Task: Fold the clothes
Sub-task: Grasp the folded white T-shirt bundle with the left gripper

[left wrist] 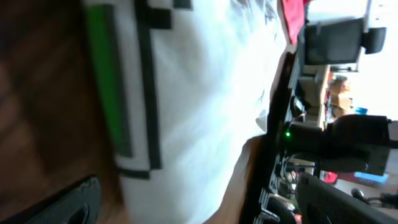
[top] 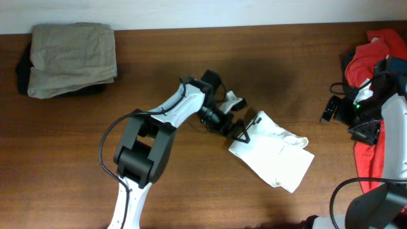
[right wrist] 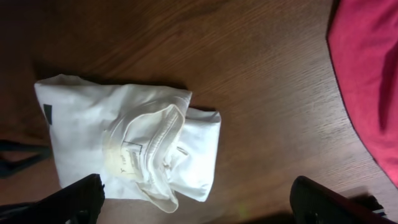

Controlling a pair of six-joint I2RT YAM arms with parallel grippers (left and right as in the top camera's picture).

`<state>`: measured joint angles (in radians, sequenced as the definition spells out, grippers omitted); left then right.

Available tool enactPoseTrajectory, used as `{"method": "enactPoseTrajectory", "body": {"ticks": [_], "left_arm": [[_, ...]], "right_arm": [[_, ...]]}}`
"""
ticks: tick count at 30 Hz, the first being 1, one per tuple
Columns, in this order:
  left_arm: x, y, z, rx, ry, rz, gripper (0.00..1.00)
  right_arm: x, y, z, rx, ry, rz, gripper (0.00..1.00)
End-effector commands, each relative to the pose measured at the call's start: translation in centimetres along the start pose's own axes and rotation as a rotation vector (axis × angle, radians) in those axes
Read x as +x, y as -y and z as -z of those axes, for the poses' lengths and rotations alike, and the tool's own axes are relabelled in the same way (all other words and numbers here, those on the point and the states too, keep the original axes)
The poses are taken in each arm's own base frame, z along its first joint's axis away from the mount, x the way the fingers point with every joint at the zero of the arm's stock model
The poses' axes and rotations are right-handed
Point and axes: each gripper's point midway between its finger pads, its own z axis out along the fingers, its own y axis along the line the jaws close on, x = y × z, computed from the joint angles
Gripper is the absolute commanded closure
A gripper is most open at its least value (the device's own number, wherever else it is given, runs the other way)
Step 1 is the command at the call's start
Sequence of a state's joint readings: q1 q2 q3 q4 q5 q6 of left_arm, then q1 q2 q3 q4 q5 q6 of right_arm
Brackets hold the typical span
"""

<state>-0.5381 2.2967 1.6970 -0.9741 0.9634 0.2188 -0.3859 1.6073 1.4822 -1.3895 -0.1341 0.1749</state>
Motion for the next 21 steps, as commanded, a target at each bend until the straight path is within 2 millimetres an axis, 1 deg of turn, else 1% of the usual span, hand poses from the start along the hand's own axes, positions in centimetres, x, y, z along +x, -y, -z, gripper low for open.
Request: {"method": "enactPoseTrajectory", "body": {"ticks": [1,3,5,7,10,11,12,13,14,15,16,17,19,21], "left_arm": [[1.1,1.9,-2.6,0.08,-0.034,-0.032,0.01],[0.9,2.2,-3.7,0.078,-0.032,-0.041,0.01],[0.0,2.6,-4.6,0.066,-0.016,-0.056,0.09],[-0.6,2.4,-5.1,0.038,-0.003,-0.069,0.1],[-1.6,0.5,-5.2,-0.075,0.029,-0.053,0.1],[-1.8,-0.2,-5.1,-0.117,0.035,-0.053,0.17],[-1.9,-1.3,-4.9,-0.184,0.039,-0.051,0.21],[-2.1,-2.8,-4.4,-0.267,0.046,-0.048,0.21],[-2.5,-4.0,-3.7,-0.32,0.062,-0.05,0.13],[-3.0,-4.6,-3.0,-0.336,0.086,-0.056,0.06],[-3.5,-4.8,-2.5,-0.331,0.107,-0.058,0.03],[-3.9,-4.7,-2.2,-0.306,0.126,-0.067,0.01],[-4.3,-2.7,-2.4,-0.178,0.138,-0.139,0.01],[-4.0,-2.0,-3.2,-0.169,0.121,-0.154,0.01]], "right_arm": [[-0.3,-0.2,0.5,-0.019,0.015,0.009,0.01],[-0.3,-0.2,0.5,-0.019,0.015,0.009,0.01],[-0.2,-0.2,0.5,-0.019,0.014,0.009,0.01],[-0.1,-0.2,0.5,-0.018,0.008,0.008,0.01],[-0.1,-0.1,0.5,-0.017,0.007,0.008,0.01],[-0.1,-0.1,0.5,-0.017,0.007,0.008,0.01],[0.0,-0.1,0.5,-0.017,0.006,0.008,0.01],[0.0,-0.1,0.5,-0.017,0.003,0.008,0.01],[0.0,-0.1,0.5,-0.017,0.003,0.008,0.01],[0.0,-0.1,0.5,-0.017,0.003,0.008,0.01],[0.0,-0.1,0.5,-0.017,0.003,0.008,0.01],[0.0,-0.1,0.5,-0.017,0.003,0.008,0.01],[0.0,-0.1,0.5,-0.017,0.003,0.008,0.01],[0.0,-0.1,0.5,-0.017,0.003,0.008,0.01]]}}
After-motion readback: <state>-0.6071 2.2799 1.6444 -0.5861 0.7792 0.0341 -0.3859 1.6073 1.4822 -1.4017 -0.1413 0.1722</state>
